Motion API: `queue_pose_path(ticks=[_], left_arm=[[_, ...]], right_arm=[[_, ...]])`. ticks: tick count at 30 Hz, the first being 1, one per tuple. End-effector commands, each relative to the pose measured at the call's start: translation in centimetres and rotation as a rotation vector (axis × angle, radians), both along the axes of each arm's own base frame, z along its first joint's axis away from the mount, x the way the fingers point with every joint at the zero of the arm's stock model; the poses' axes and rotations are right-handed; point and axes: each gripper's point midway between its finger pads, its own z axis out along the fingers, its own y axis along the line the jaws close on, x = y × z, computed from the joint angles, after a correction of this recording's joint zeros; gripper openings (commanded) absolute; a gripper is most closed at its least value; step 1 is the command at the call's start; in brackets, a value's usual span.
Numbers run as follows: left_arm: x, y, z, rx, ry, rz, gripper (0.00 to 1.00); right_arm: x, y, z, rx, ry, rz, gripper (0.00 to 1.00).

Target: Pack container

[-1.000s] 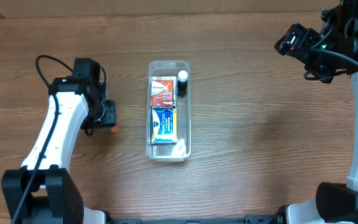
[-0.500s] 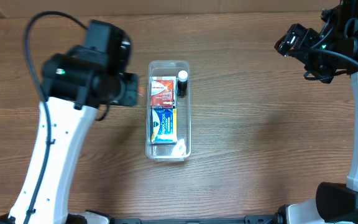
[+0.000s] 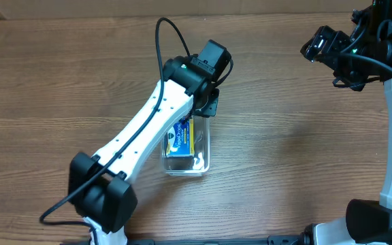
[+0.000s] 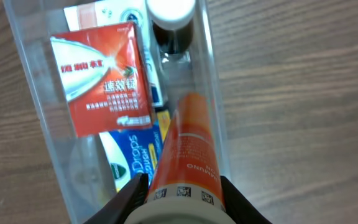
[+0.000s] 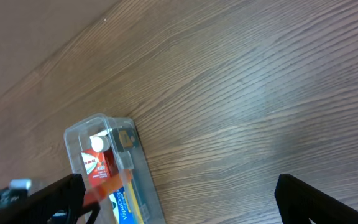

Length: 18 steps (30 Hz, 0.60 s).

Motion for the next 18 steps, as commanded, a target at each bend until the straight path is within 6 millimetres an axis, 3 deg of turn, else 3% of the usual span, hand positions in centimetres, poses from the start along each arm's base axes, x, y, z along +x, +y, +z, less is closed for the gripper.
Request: queue_pose_path(ticks=[1,3,5,8,9,10,12,14,16,18], left_arm=[[1.5,-0.1,-3.8,0.073,0.018,0.025,0.32],[2.1,0.0,-5.2,0.098,0.023,0.025,0.32],[3.0,-0.4,-5.4,0.092,-0.008,0.014,0.33],[4.4,-0.6,-5.0,0.078,-0.064,0.028,0.47],[4.6,-0.3,-4.8,0.075,-0.065,0.037,0.64],[4.7,-0.1,-4.8,0.067,-0.057,0.044,1.00],[4.5,0.6,-3.7,0.043,-0.022,0.059,1.00],[4.6,1.3,-1.2,0.037,-0.025,0.077,1.00],[4.6,2.3,4.0,0.014,-0.072,0.089,1.00],[3.5,3.6,10.3,-0.025,-0.155,0.086,1.00]], right_arm=[[0.0,0.0,0.3,0.002,-0.011,0.003,1.00],[0.0,0.0,0.3,0.002,-0.011,0.003,1.00],[0.0,0.0,0.3,0.002,-0.012,0.003,1.00],[0.0,0.0,0.3,0.002,-0.011,0.003,1.00],[0.0,0.0,0.3,0.002,-0.012,0.003,1.00],[0.0,0.0,0.3,0.002,-0.011,0.003,1.00],[0.0,0.0,0.3,0.002,-0.012,0.003,1.00],[0.0,0.0,0.3,0.002,-0.011,0.003,1.00],[0.0,0.0,0.3,0.002,-0.012,0.003,1.00],[0.0,0.0,0.3,0.002,-0.011,0.003,1.00]])
